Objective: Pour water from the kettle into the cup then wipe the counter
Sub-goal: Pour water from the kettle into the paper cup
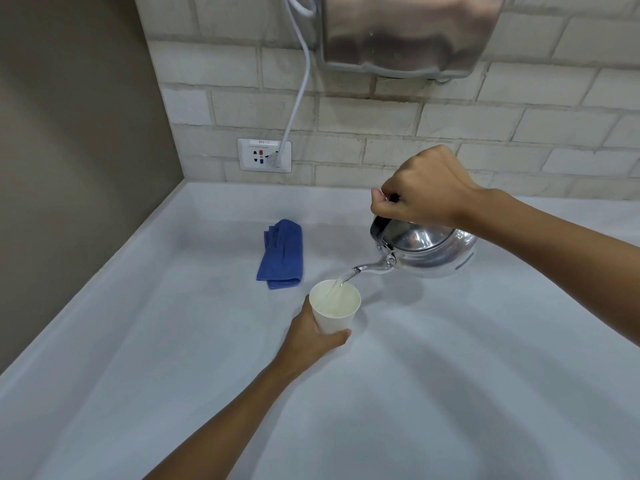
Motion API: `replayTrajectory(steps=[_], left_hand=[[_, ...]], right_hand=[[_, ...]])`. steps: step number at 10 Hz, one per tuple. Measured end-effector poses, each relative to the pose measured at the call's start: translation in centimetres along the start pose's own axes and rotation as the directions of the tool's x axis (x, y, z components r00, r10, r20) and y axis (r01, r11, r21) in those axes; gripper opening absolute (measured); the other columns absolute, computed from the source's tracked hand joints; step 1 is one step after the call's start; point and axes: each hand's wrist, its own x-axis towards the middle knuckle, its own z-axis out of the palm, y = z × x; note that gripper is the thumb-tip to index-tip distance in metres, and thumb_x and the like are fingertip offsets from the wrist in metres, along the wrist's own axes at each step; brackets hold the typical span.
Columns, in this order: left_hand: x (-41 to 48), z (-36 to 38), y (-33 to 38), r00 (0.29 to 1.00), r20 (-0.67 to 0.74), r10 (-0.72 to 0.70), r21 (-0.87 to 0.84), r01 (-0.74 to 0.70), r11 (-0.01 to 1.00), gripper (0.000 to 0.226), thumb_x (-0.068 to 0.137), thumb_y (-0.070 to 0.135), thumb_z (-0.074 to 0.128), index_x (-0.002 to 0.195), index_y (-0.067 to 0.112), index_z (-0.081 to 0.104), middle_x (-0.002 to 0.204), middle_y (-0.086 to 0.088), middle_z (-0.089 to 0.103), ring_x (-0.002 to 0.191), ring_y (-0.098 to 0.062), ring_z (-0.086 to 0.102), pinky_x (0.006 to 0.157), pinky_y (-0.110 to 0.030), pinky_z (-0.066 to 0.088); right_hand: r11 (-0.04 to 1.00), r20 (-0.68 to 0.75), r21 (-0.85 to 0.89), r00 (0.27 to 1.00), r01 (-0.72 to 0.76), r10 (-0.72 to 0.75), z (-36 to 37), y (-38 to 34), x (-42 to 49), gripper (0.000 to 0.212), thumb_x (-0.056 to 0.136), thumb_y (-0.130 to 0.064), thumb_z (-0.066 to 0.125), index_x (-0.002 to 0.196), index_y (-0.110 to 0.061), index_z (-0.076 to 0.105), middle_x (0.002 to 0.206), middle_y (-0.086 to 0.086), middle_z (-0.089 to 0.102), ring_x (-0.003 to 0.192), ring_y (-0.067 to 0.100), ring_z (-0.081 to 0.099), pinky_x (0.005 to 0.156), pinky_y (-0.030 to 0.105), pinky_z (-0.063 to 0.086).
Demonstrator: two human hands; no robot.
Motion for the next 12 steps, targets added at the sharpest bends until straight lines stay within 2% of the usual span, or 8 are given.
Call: replayTrajectory(steps=[1,3,5,9,10,11,12], left_hand=[[0.0,0.1,0.0,1.000,-0.005,0.001,0.001,-0.001,1.000,0.077,0.062,0.029,0.081,0.126,0.031,0.038,0.116,0.011,0.054,0.104,-0.009,0.052,0.068,0.004,0.040],[-0.1,0.1,0.1,1.000,-0.004,-0.001,0.010,0.001,1.000,0.078,0.063,0.029,0.081,0.128,0.028,0.037,0.119,0.008,0.054,0.107,-0.011,0.052,0.070,-0.005,0.041],[-0.1,0.1,0.1,1.000,-0.001,-0.003,0.006,0.003,1.000,0.080,0.063,0.029,0.081,0.129,0.027,0.036,0.122,0.006,0.054,0.110,-0.013,0.051,0.074,-0.010,0.041],[-0.1,0.1,0.2,1.000,-0.003,-0.003,-0.001,0.003,1.000,0.078,0.062,0.030,0.080,0.127,0.030,0.038,0.120,0.008,0.055,0.108,-0.012,0.053,0.075,-0.010,0.041],[-0.1,0.1,0.1,1.000,-0.005,-0.009,0.002,0.009,1.000,0.079,0.062,0.031,0.080,0.128,0.029,0.038,0.120,0.007,0.055,0.108,-0.012,0.053,0.080,-0.016,0.041],[-0.1,0.1,0.2,1.000,-0.007,-0.009,0.006,0.009,1.000,0.077,0.062,0.031,0.080,0.126,0.031,0.038,0.118,0.009,0.055,0.106,-0.010,0.053,0.075,-0.011,0.040],[-0.1,0.1,0.2,1.000,-0.007,-0.002,0.008,0.002,1.000,0.078,0.062,0.030,0.080,0.127,0.028,0.038,0.119,0.008,0.055,0.107,-0.012,0.053,0.075,-0.011,0.040]], right_hand=[[1.000,0.000,-0.011,1.000,0.010,-0.010,-0.1,0.2,0.0,0.042,0.081,-0.024,0.039,0.043,-0.008,0.031,0.040,0.014,0.029,0.042,0.024,0.024,0.048,0.027,0.016],[1.000,-0.009,-0.014,1.000,0.005,-0.005,-0.2,0.6,0.0,0.044,0.083,-0.026,0.037,0.043,-0.008,0.033,0.039,0.013,0.031,0.041,0.023,0.027,0.048,0.028,0.019],[1.000,-0.022,-0.023,1.000,0.018,-0.018,-0.3,0.9,-0.1,0.044,0.082,-0.023,0.039,0.042,-0.008,0.030,0.038,0.011,0.029,0.040,0.021,0.026,0.047,0.025,0.015],[1.000,-0.034,-0.030,0.999,0.007,-0.008,-0.8,1.1,0.1,0.043,0.081,-0.023,0.038,0.043,-0.006,0.031,0.039,0.015,0.029,0.040,0.025,0.027,0.047,0.028,0.019],[0.999,-0.031,-0.036,0.999,0.012,-0.013,-1.0,1.2,0.1,0.043,0.082,-0.024,0.038,0.043,-0.006,0.033,0.039,0.014,0.030,0.041,0.026,0.027,0.047,0.029,0.022],[0.999,-0.022,-0.042,1.000,0.015,-0.016,-1.0,1.3,0.0,0.043,0.082,-0.024,0.037,0.043,-0.006,0.034,0.039,0.014,0.030,0.041,0.026,0.026,0.047,0.030,0.022],[0.999,-0.017,-0.047,1.000,0.014,-0.015,-1.1,1.3,-0.1,0.043,0.082,-0.023,0.037,0.043,-0.006,0.034,0.039,0.014,0.031,0.040,0.026,0.027,0.047,0.029,0.021]])
